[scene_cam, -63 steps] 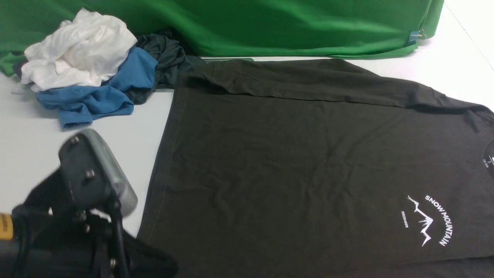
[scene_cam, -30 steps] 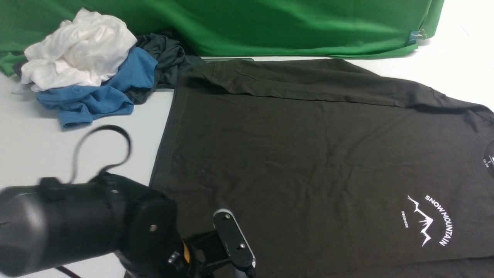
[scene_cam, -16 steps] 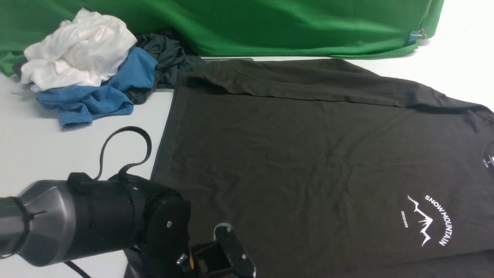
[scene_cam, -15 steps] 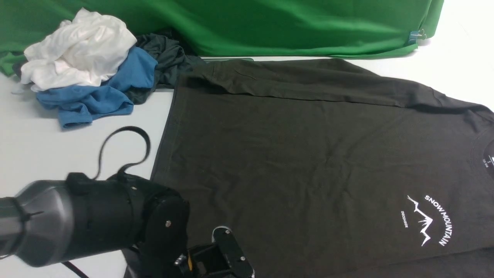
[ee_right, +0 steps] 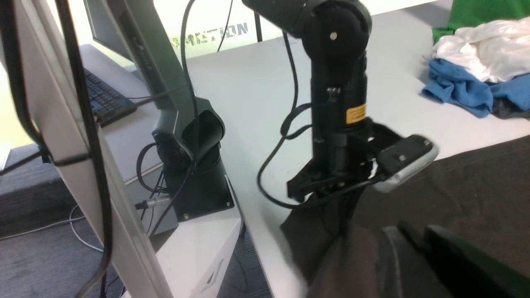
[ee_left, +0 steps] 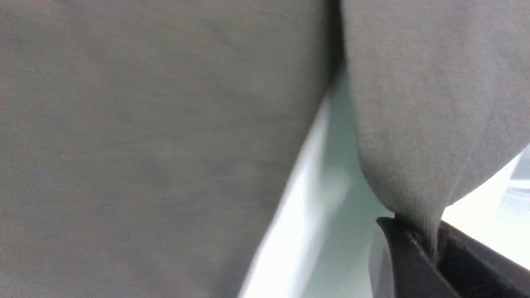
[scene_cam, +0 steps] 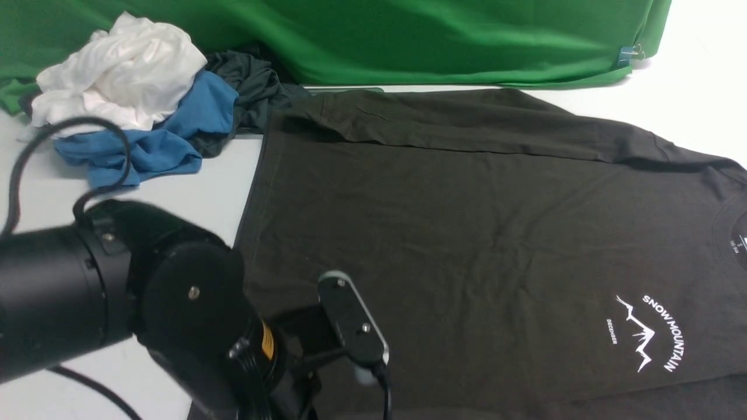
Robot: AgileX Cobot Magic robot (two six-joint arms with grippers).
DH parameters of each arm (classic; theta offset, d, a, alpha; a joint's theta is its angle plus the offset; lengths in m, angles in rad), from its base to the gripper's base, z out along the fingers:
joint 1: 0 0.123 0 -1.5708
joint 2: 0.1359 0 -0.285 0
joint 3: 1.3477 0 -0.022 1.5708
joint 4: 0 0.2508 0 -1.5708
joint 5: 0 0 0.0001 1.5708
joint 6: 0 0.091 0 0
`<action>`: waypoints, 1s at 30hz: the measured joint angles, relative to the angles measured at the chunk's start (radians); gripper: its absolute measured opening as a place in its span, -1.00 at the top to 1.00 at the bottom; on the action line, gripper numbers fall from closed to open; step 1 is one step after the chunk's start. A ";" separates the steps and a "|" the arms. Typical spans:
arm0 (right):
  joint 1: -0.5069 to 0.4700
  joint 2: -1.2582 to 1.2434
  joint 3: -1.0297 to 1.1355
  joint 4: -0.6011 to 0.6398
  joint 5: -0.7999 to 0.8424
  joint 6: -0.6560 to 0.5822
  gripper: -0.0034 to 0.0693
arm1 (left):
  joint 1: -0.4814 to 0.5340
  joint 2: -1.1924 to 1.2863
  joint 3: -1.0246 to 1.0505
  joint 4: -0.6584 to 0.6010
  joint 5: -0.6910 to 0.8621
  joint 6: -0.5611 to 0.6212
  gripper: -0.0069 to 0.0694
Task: Fold a long-sleeved shirt on a white desktop.
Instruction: 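Fold the left side of the black T-shirt inward over its body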
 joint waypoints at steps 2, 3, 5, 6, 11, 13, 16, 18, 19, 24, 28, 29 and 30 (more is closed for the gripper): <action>0.000 0.000 0.000 0.000 0.000 0.003 0.65 | 0.000 0.000 -0.024 0.056 0.000 -0.019 0.72; 0.000 0.000 0.000 0.000 0.000 0.003 0.65 | 0.000 0.000 -0.040 0.084 0.000 -0.031 0.72; 0.000 0.000 0.000 0.000 0.000 0.004 0.65 | 0.006 0.001 -0.061 0.109 0.000 -0.038 0.72; 0.000 0.000 0.000 0.000 0.000 0.004 0.65 | 0.015 0.001 -0.071 0.113 -0.001 -0.038 0.72; 0.000 0.000 0.000 0.000 0.000 0.004 0.65 | 0.115 0.004 -0.102 0.118 -0.012 -0.040 0.72; 0.000 0.000 0.000 0.000 0.000 0.004 0.65 | 0.163 0.015 -0.112 0.120 -0.013 -0.039 0.72; 0.000 0.000 0.000 0.000 0.000 0.004 0.64 | 0.224 0.056 -0.133 0.123 -0.014 -0.039 0.72; 0.000 0.000 0.000 0.000 0.000 0.004 0.63 | 0.244 0.082 -0.153 0.123 -0.013 -0.039 0.72; 0.000 0.000 0.000 0.000 0.000 0.004 0.63 | 0.250 0.096 -0.168 0.123 -0.012 -0.037 0.72; 0.001 0.001 0.015 0.000 -0.005 0.011 0.62 | 0.254 0.159 -0.264 0.105 -0.007 -0.014 0.72; 0.001 0.001 0.038 0.000 -0.005 0.022 0.60 | 0.254 0.220 -0.324 0.131 0.005 0.006 0.72; 0.001 0.001 0.040 0.000 -0.005 0.022 0.60 | 0.254 0.224 -0.324 0.135 0.005 0.007 0.72; 0.001 0.001 0.042 -0.001 -0.005 0.025 0.60 | 0.254 0.243 -0.335 0.153 0.008 0.010 0.72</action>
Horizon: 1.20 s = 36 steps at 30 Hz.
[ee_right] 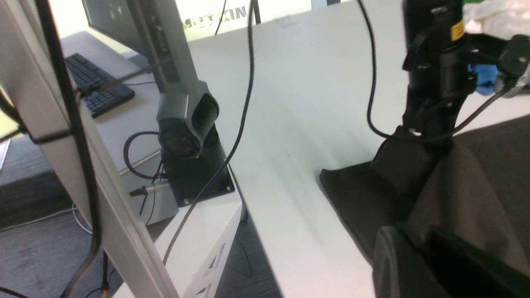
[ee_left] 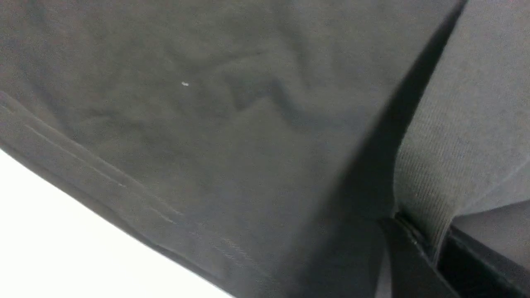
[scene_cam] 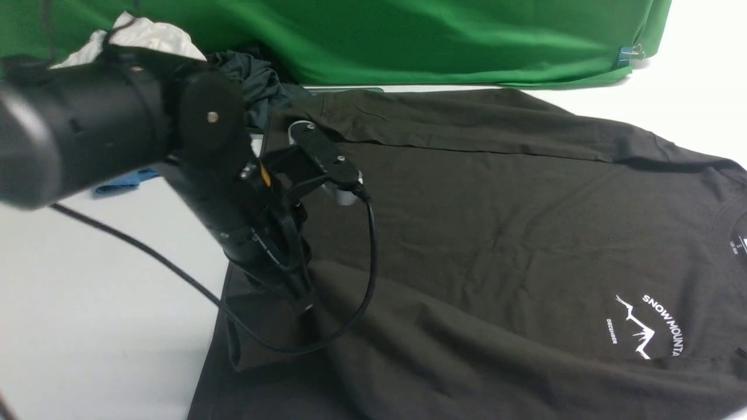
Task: Fold a long-sleeved shirt on a white desktop.
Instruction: 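Fold the left side of the black T-shirt inward over its body, then grab the top left corner of the dark shirt with the left gripper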
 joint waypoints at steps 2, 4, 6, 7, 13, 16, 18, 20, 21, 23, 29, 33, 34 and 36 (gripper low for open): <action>0.000 0.000 0.001 0.000 -0.002 0.012 0.59 | 0.000 0.039 -0.016 0.038 0.001 0.000 0.72; 0.000 0.000 0.001 0.000 -0.002 0.013 0.59 | 0.000 0.078 -0.025 0.066 0.000 -0.007 0.72; 0.000 0.000 0.001 -0.001 -0.002 0.014 0.58 | 0.000 0.119 -0.026 0.097 -0.010 -0.013 0.72; 0.000 0.000 0.001 -0.001 -0.002 0.014 0.58 | 0.000 0.126 -0.026 0.100 -0.011 -0.014 0.71; 0.000 0.000 0.001 -0.001 -0.011 0.015 0.57 | 0.000 0.212 -0.055 0.160 -0.047 -0.014 0.49; 0.000 0.000 0.001 -0.001 -0.012 0.015 0.56 | 0.000 0.222 -0.065 0.213 -0.076 -0.028 0.17; 0.000 0.000 0.001 -0.001 -0.015 0.015 0.56 | 0.000 0.226 -0.071 0.260 -0.092 -0.044 0.00; 0.000 0.000 0.001 -0.001 -0.018 0.015 0.55 | 0.000 0.226 -0.080 0.308 -0.098 -0.063 -0.16; 0.000 0.000 0.001 -0.001 -0.018 0.015 0.55 | 0.001 0.226 -0.091 0.339 -0.099 -0.090 -0.27; 0.000 0.000 0.001 -0.003 -0.018 0.025 0.54 | 0.002 0.221 -0.115 0.358 -0.099 -0.158 -0.44; 0.000 0.005 0.001 -0.203 -0.001 0.270 0.52 | 0.002 0.138 -0.150 0.249 -0.062 -0.246 -0.34; 0.000 0.023 0.001 -0.412 0.103 0.455 0.50 | 0.002 0.056 -0.153 0.080 -0.039 -0.163 0.35; 0.000 0.032 0.001 -0.481 0.167 0.521 0.50 | 0.002 0.029 -0.156 0.025 -0.027 -0.133 0.60; 0.000 0.040 0.001 -0.552 0.226 0.567 0.50 | 0.011 0.015 -0.174 -0.035 0.003 -0.110 0.74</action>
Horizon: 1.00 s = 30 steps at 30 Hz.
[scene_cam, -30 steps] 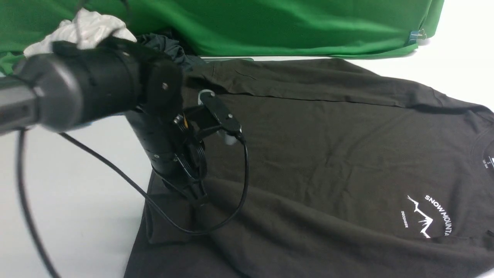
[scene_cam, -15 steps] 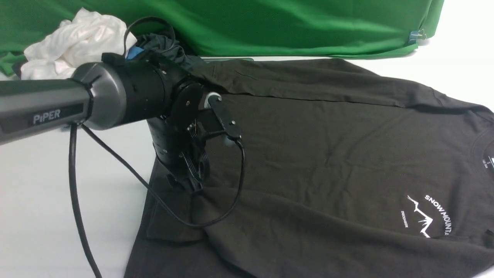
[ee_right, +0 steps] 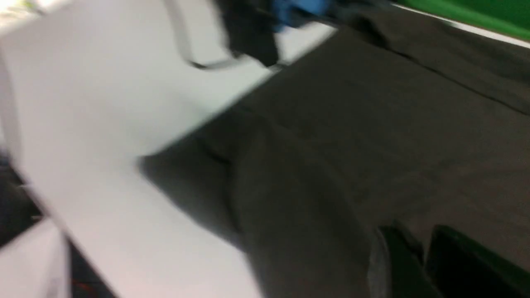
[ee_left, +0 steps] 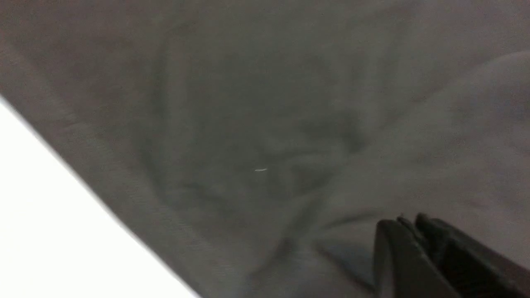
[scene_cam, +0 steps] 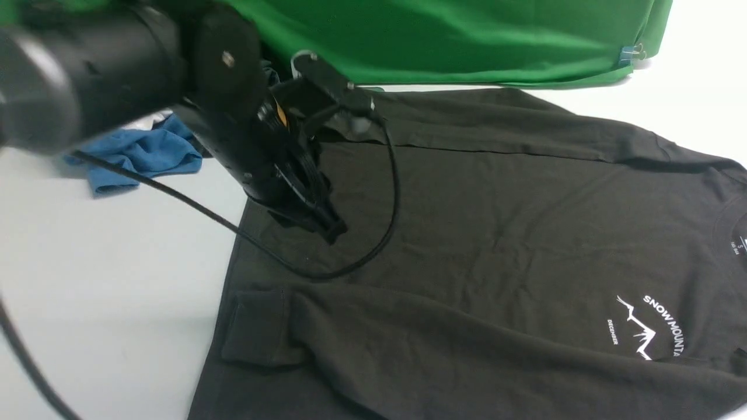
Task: Fold a long-sleeved shirt on a white desktop.
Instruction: 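Grab the top left corner of the dark shirt with the left gripper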
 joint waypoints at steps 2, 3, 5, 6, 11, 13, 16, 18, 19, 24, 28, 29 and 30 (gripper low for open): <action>0.000 0.002 0.000 -0.025 0.012 0.003 0.50 | 0.014 0.014 -0.024 -0.016 0.014 0.012 0.76; 0.000 0.003 0.000 -0.038 0.011 0.003 0.50 | 0.029 0.034 -0.051 -0.023 0.020 0.018 0.76; 0.000 0.003 0.000 -0.055 -0.013 0.003 0.50 | 0.072 0.101 -0.138 -0.031 0.030 0.057 0.77; 0.000 0.003 0.000 -0.055 -0.013 0.003 0.50 | 0.076 0.108 -0.148 -0.032 0.030 0.063 0.77; 0.000 0.017 -0.037 -0.058 -0.154 0.002 0.50 | 0.173 0.301 -0.376 -0.040 0.045 0.194 0.76; 0.000 0.028 -0.080 -0.059 -0.176 -0.001 0.50 | 0.210 0.374 -0.465 -0.040 0.046 0.252 0.72; 0.000 0.041 -0.140 -0.060 -0.177 -0.005 0.50 | 0.247 0.454 -0.562 -0.040 0.036 0.338 0.52; 0.000 0.049 -0.183 -0.061 -0.171 -0.005 0.50 | 0.265 0.497 -0.614 -0.040 -0.015 0.393 0.29; 0.000 0.052 -0.196 -0.062 -0.168 -0.006 0.50 | 0.268 0.515 -0.627 -0.038 -0.045 0.412 0.17; 0.000 0.082 -0.218 -0.067 -0.158 -0.028 0.50 | 0.273 0.579 -0.650 -0.066 -0.220 0.733 -0.31; 0.000 0.106 -0.218 -0.067 -0.156 -0.030 0.50 | 0.271 0.618 -0.650 -0.082 -0.266 0.899 -0.39; 0.000 0.118 -0.218 -0.067 -0.155 -0.031 0.50 | 0.271 0.637 -0.650 -0.078 -0.297 0.933 -0.39; 0.000 0.124 -0.218 -0.067 -0.155 -0.031 0.50 | 0.271 0.651 -0.650 -0.074 -0.318 0.945 -0.39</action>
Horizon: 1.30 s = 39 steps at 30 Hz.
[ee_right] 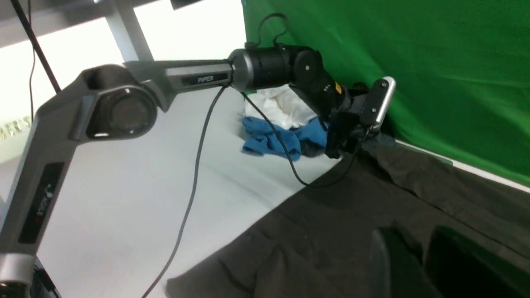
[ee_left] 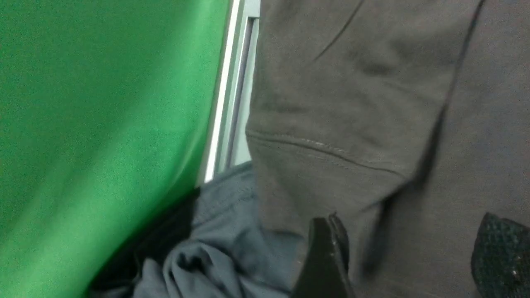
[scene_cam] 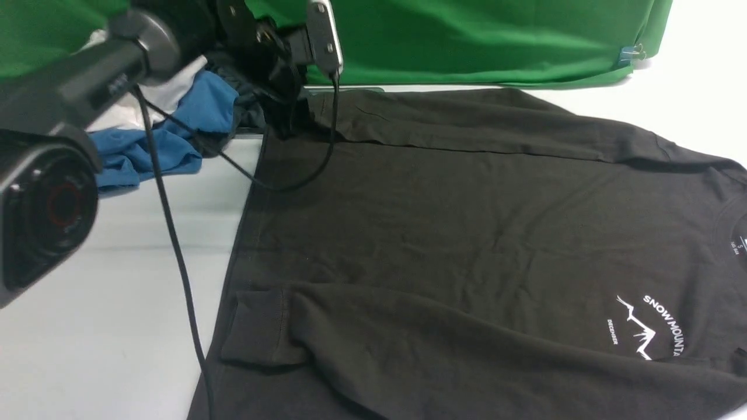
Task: Fold a long-sleeved shirt on a white desktop.
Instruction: 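Grab the top left corner of the dark shirt with the left gripper, then fold the left side of the dark shirt inward over its body with the left gripper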
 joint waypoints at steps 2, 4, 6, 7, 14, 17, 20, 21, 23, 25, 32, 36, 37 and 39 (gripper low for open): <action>0.000 0.009 0.000 -0.003 0.000 -0.001 0.50 | 0.000 0.021 0.000 0.005 -0.052 0.013 -0.38; 0.000 0.012 0.000 -0.013 0.000 -0.002 0.50 | 0.000 0.043 0.000 0.008 -0.113 0.023 -0.36; 0.000 0.012 0.000 -0.023 -0.001 -0.004 0.50 | 0.000 0.065 0.000 0.012 -0.156 0.026 -0.32; 0.000 0.012 0.000 -0.027 -0.001 -0.004 0.50 | 0.000 0.075 0.000 0.016 -0.166 0.028 -0.29; 0.000 0.012 0.000 -0.032 -0.003 -0.004 0.50 | 0.000 0.116 0.000 0.034 -0.211 0.063 0.02; 0.000 0.014 0.000 -0.032 -0.003 -0.004 0.50 | 0.000 0.116 0.000 0.021 -0.253 0.064 0.27; 0.000 0.016 0.000 -0.033 -0.003 -0.004 0.50 | 0.000 0.116 0.000 0.011 -0.236 0.053 0.56; 0.000 0.017 0.000 -0.033 -0.003 -0.004 0.50 | 0.000 0.115 0.000 0.011 -0.220 0.049 0.63; 0.000 0.018 0.000 -0.033 -0.003 -0.004 0.50 | 0.000 0.110 0.000 0.011 -0.169 0.037 0.67; 0.000 0.019 0.000 -0.033 -0.003 -0.003 0.50 | 0.000 0.098 0.000 0.011 -0.130 0.033 0.67; 0.000 0.019 0.000 -0.033 -0.003 -0.001 0.50 | 0.000 0.007 0.000 0.011 0.022 -0.053 0.67; 0.000 0.019 0.000 -0.032 -0.003 -0.001 0.50 | 0.000 -0.049 0.000 0.011 0.070 -0.163 0.67; 0.000 0.019 0.000 -0.032 -0.003 -0.001 0.50 | 0.000 -0.054 0.000 0.011 0.087 -0.175 0.67; 0.000 0.019 0.000 -0.031 -0.003 -0.001 0.50 | -0.004 -0.078 0.000 0.012 0.139 -0.207 0.67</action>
